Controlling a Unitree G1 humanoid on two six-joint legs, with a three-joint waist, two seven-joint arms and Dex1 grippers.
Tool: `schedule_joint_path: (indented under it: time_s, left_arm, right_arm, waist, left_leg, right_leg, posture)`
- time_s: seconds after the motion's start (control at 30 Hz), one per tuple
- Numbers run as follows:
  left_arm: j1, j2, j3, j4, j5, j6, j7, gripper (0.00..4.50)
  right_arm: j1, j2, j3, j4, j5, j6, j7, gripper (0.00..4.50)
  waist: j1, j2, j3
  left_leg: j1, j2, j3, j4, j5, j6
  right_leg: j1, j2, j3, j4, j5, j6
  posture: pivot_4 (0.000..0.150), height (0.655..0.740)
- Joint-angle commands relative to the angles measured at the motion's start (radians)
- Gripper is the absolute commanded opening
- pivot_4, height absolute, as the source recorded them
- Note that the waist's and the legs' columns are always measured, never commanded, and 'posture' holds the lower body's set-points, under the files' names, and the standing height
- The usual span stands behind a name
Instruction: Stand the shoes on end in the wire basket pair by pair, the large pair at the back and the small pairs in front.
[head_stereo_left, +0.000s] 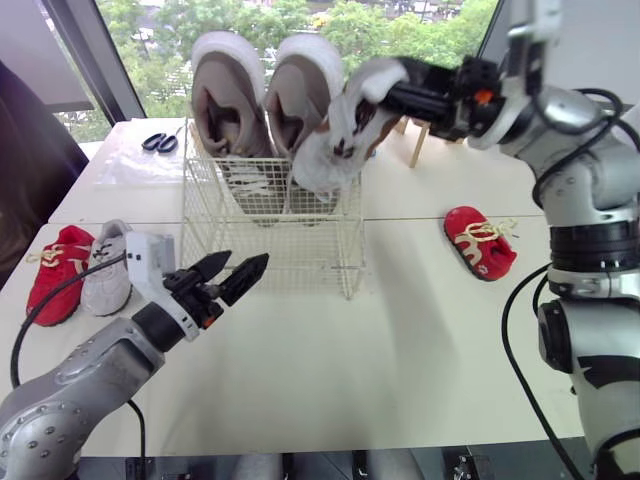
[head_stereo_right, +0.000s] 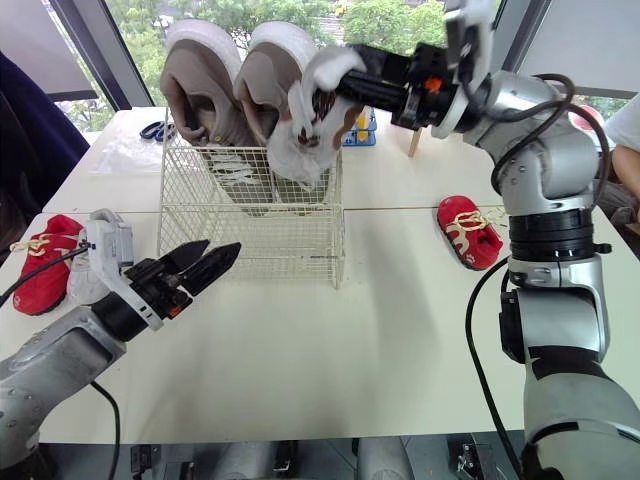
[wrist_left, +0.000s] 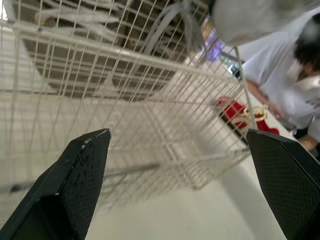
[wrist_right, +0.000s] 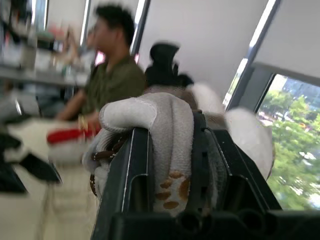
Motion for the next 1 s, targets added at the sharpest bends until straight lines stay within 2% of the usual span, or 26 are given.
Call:
schedule_joint_path:
  time_s: [0.03,0.2,0.3,0.37,0.5,0.6,0.63,0.83,1.0]
  left_arm:
    - [-0.002,0.024,0.013,-0.04,-0.024,-0.027,-0.018,4.42]
    - [0.002,0.154,0.019,-0.034,0.035,0.041,0.015,4.42]
    - [-0.007,0.227,0.044,-0.045,0.13,0.049,0.058,4.42]
    - [-0.033,0.275,0.029,-0.035,0.125,0.075,0.049,4.42]
    - [-0.088,0.274,0.029,-0.025,0.091,0.056,0.025,4.5]
    - [-0.1,0.261,0.059,0.007,-0.024,0.048,-0.016,4.5]
    - [-0.093,0.259,0.073,0.011,-0.056,0.043,-0.027,4.5]
    - [-0.079,0.269,0.113,0.075,-0.115,0.045,-0.053,4.5]
    - [-0.101,0.297,0.221,0.15,-0.179,0.03,-0.07,4.5]
  right_arm:
    - [-0.053,0.027,0.032,0.08,-0.128,-0.167,0.056,0.87]
    - [-0.057,0.055,0.077,0.144,-0.209,-0.237,0.15,0.87]
    - [-0.076,0.078,0.076,0.204,-0.229,-0.259,0.184,0.87]
    - [-0.09,0.095,0.08,0.25,-0.251,-0.288,0.199,0.87]
    - [-0.111,0.115,0.079,0.318,-0.283,-0.326,0.221,2.66]
    - [-0.123,0.107,0.065,0.344,-0.305,-0.355,0.215,4.18]
    - [-0.126,0.1,0.059,0.343,-0.309,-0.353,0.212,4.44]
    - [-0.104,0.06,0.015,0.27,-0.281,-0.286,0.218,4.44]
    - [-0.073,-0.01,-0.102,0.044,-0.104,0.011,0.209,4.44]
  waist:
    - [0.002,0.0,0.0]
    - [0.0,0.0,0.0]
    - [-0.001,0.0,0.0]
    - [0.0,0.0,0.0]
    - [-0.001,0.0,0.0]
    - [-0.001,0.0,0.0]
    - [-0.001,0.0,0.0]
    - [-0.001,0.0,0.0]
    - [0.0,0.001,0.0]
  left_leg:
    - [0.0,0.0,0.0,0.0,0.0,0.0]
    - [0.0,-0.001,0.0,0.0,0.0,0.0]
    - [0.0,-0.001,0.0,-0.001,0.0,0.0]
    - [0.0,-0.001,0.0,-0.001,0.0,0.0]
    - [0.0,-0.002,0.0,-0.002,0.0,-0.001]
    - [0.0,-0.002,0.0,-0.005,0.001,-0.002]
    - [0.0,-0.002,0.0,-0.007,0.001,-0.003]
    - [0.0,-0.001,0.0,-0.012,0.003,-0.006]
    - [0.0,-0.001,0.0,-0.012,0.003,-0.006]
  right_leg:
    - [0.0,0.0,0.0,0.0,0.0,0.0]
    - [0.0,-0.002,0.0,0.0,0.0,0.0]
    - [0.0,-0.003,-0.001,0.0,0.0,0.0]
    - [-0.001,-0.003,-0.001,0.0,0.0,0.0]
    - [-0.001,-0.003,-0.001,0.0,0.0,0.0]
    - [-0.002,-0.004,-0.001,-0.001,0.0,0.0]
    - [-0.003,-0.004,-0.001,-0.001,0.0,0.0]
    - [-0.006,-0.004,-0.001,0.0,0.0,0.0]
    - [-0.006,-0.004,-0.001,0.0,0.0,0.0]
  posture:
    - [0.15,0.74]
    - [0.15,0.74]
    - [0.15,0.74]
    - [0.15,0.74]
    - [0.15,0.74]
    - [0.15,0.74]
    - [0.15,0.74]
    - [0.15,0.74]
    - [0.15,0.74]
